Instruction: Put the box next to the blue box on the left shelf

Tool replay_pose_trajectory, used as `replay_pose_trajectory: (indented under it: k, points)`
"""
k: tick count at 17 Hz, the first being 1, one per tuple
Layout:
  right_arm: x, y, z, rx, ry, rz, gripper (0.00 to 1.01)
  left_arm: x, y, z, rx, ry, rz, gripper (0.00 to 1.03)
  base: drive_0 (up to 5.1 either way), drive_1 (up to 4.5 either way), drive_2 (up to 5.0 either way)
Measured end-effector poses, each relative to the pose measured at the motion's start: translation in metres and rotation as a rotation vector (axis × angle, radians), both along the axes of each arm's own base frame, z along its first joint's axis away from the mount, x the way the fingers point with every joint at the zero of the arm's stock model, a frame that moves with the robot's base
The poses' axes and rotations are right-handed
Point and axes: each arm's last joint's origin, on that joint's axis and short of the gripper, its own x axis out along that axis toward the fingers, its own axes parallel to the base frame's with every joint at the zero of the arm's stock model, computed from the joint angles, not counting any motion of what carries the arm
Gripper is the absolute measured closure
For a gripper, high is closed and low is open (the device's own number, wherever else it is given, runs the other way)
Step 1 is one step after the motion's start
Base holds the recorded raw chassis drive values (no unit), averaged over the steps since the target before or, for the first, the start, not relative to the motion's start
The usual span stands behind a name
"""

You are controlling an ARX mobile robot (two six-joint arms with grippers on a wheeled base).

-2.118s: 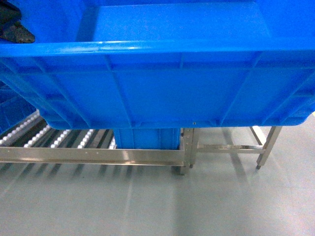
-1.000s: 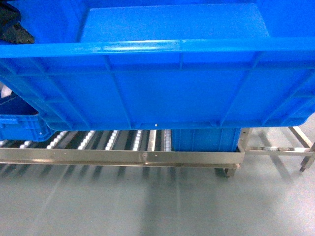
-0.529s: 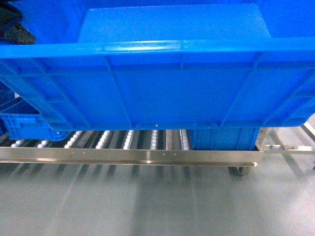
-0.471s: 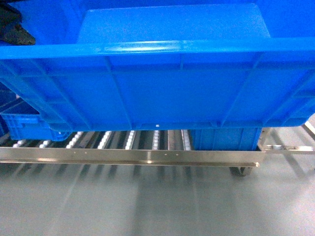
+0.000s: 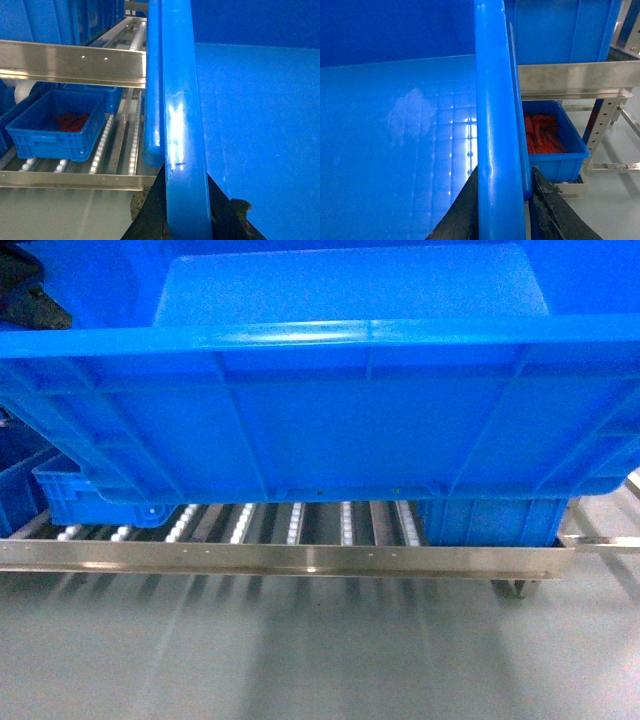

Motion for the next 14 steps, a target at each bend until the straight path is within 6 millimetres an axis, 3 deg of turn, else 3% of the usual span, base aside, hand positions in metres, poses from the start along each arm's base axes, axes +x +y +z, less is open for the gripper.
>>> replay_pose_trajectory:
  k: [6,14]
  points:
    - [0.0000,0.0001,-0.0005,0.000,0.004,0.000,0.82,0.0000,0.0000,0.0000,0.004,-0.001,0.000,0.95,-5.0,2.45,2.5]
    - [-0.0002,0.0013,-0.0003,0.000,0.003,0.002,0.82,-0.0002,0.0012,0.0002,0.001,0.000,0.003,0.95,0.0,0.00,0.0]
